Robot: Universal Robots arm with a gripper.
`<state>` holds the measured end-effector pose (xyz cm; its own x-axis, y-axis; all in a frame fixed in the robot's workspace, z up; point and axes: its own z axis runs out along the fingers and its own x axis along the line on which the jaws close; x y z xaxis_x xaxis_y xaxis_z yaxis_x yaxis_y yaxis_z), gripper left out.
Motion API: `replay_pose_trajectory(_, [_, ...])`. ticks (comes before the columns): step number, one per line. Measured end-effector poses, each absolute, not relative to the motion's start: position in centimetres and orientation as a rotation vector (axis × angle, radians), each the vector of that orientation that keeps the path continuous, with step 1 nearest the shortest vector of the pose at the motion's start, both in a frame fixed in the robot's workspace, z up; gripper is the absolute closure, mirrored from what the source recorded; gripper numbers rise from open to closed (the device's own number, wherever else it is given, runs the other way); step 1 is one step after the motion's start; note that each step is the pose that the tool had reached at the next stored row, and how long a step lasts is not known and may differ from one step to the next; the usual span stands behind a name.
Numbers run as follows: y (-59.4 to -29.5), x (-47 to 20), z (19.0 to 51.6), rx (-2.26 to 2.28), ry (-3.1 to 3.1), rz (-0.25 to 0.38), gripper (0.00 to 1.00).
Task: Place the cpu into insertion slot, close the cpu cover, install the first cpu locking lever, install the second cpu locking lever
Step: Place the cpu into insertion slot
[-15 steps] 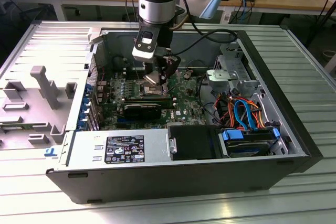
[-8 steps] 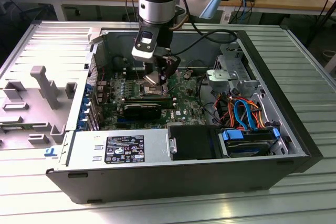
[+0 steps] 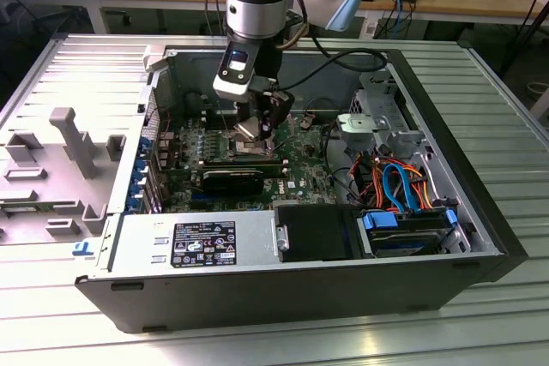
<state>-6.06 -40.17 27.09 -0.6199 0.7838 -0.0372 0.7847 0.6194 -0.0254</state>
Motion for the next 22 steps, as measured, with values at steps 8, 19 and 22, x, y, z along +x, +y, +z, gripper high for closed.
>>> replay_pose_trajectory(8, [-40.07, -6.06, 26.96, 1.456, 2.758, -0.066, 0.46])
replay_pose_trajectory(19, [-40.03, -6.06, 26.48, 1.570, 2.697, -0.068, 0.46])
replay_pose_trajectory(22, [-39.99, -6.05, 26.38, 1.609, 2.674, -0.069, 0.46])
